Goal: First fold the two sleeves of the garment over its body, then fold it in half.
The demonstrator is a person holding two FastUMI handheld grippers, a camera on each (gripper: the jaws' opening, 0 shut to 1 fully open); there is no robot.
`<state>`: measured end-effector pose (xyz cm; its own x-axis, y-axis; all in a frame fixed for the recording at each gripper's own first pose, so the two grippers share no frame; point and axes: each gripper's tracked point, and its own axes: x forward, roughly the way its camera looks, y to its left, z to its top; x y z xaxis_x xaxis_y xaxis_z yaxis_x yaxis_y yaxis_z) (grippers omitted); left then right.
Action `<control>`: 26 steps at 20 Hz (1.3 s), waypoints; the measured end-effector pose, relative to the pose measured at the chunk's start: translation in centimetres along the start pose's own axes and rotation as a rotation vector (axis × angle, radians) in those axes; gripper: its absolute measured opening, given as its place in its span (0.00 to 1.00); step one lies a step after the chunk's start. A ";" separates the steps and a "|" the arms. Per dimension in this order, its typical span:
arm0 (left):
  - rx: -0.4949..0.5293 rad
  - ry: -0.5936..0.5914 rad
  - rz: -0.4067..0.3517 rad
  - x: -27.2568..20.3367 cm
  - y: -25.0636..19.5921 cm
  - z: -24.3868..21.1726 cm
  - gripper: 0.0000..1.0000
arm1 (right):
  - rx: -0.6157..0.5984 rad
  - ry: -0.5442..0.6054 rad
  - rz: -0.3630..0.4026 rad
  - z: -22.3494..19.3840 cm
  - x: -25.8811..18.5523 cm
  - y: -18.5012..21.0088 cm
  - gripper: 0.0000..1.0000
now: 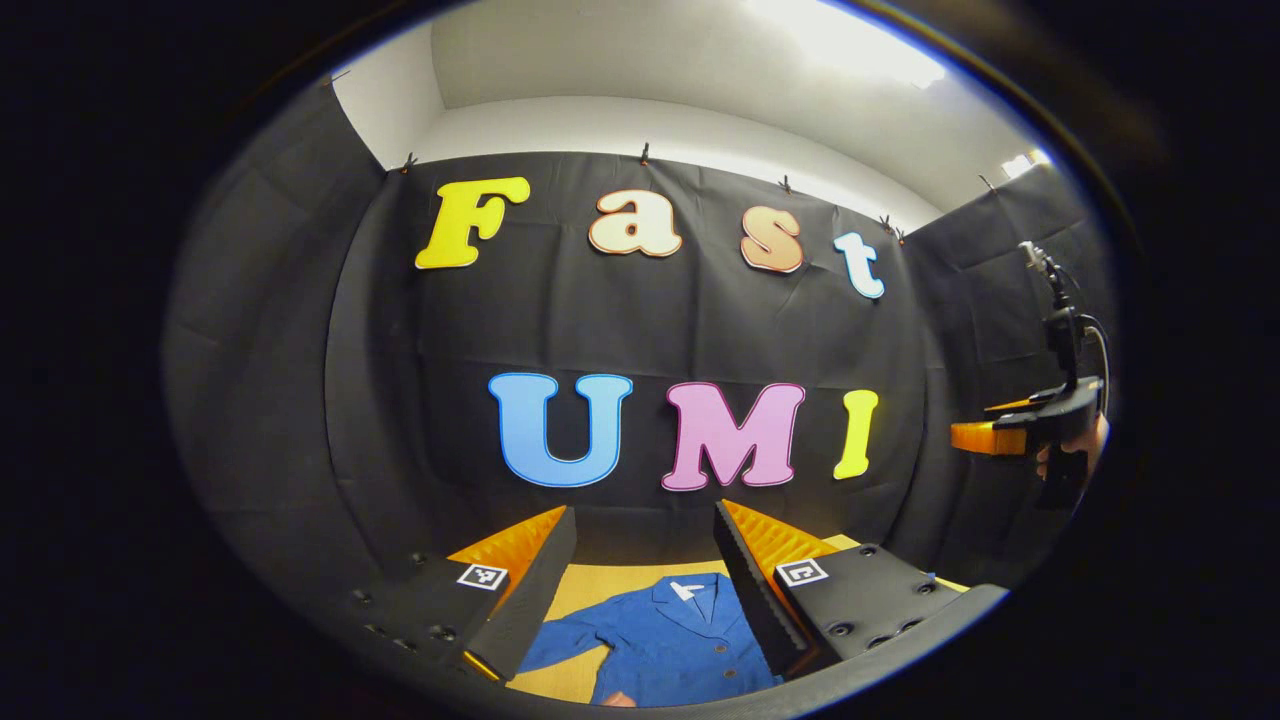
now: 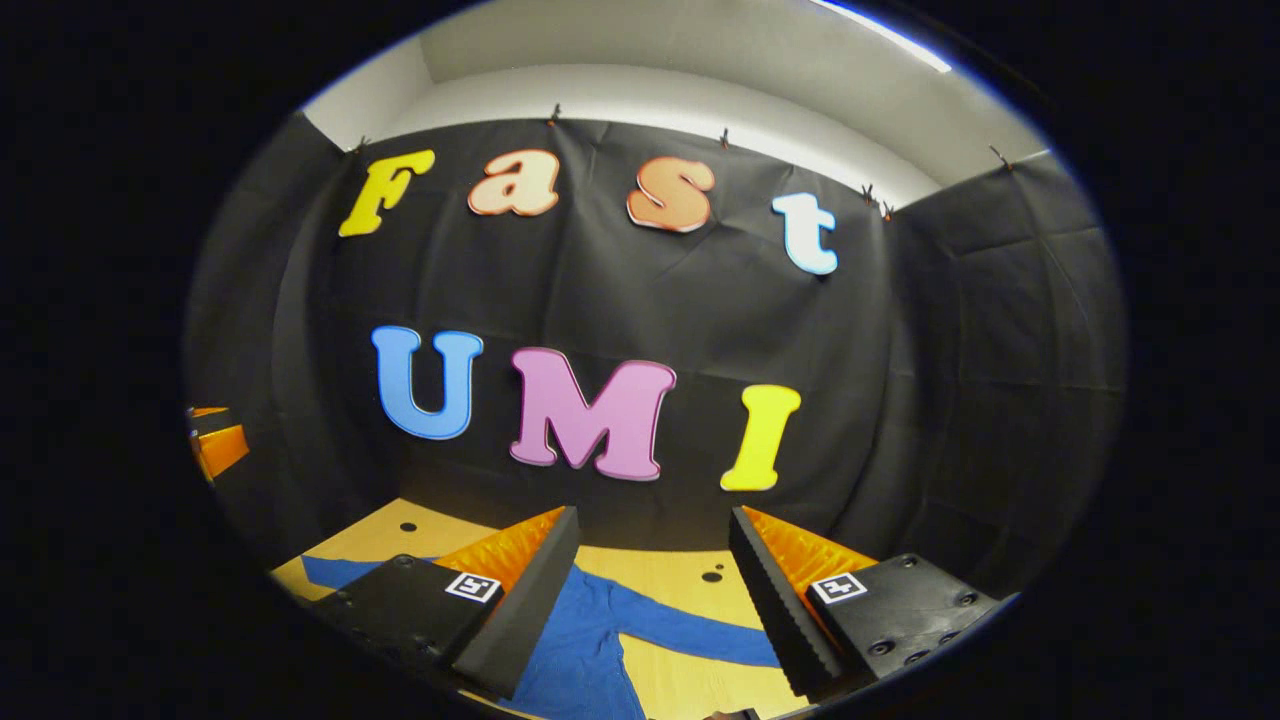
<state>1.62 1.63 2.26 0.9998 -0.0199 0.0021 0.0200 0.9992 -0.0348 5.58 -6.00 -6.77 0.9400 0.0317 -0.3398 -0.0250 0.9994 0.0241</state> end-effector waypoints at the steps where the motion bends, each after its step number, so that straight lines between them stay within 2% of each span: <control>1: -0.012 0.003 -0.003 0.2 -0.1 -0.3 0.80 | 0.027 0.070 -0.004 -0.9 1.2 -1.3 0.96; 5: -0.076 0.013 -0.024 0.7 -1.0 -1.1 0.80 | 0.103 0.369 -0.049 -7.1 5.5 -7.4 0.96; 8: -0.048 0.025 -0.001 1.8 -0.8 -1.7 0.80 | 0.122 0.583 -0.095 -13.3 8.0 -11.6 0.96; 12: -0.067 0.061 0.019 4.8 -1.8 -3.0 0.80 | 0.139 0.850 -0.163 -24.3 11.6 -17.3 0.96; 14: -0.073 0.083 0.034 6.7 -2.8 -3.7 0.80 | 0.234 0.994 -0.165 -30.0 13.3 -18.6 0.98; 18: -0.038 0.133 0.061 11.0 -4.5 -4.9 0.80 | 0.315 1.212 -0.242 -40.9 15.9 -24.0 0.96; 22: -0.012 0.176 0.107 14.8 -5.9 -5.9 0.80 | 0.358 1.386 -0.283 -49.8 16.5 -27.3 0.95; 24: 0.019 0.210 0.111 16.4 -6.7 -6.8 0.80 | 0.358 1.426 -0.300 -52.3 16.8 -28.0 0.95; 26: 0.041 0.218 0.108 17.7 -7.5 -7.0 0.80 | 0.379 1.464 -0.279 -53.7 17.1 -27.9 0.95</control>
<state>19.18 -6.47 -4.40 0.9729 0.0840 -0.2153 -0.0823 0.9965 0.0170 4.04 -32.58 -63.77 -0.2534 0.0626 -0.9653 0.3876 0.9209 -0.0420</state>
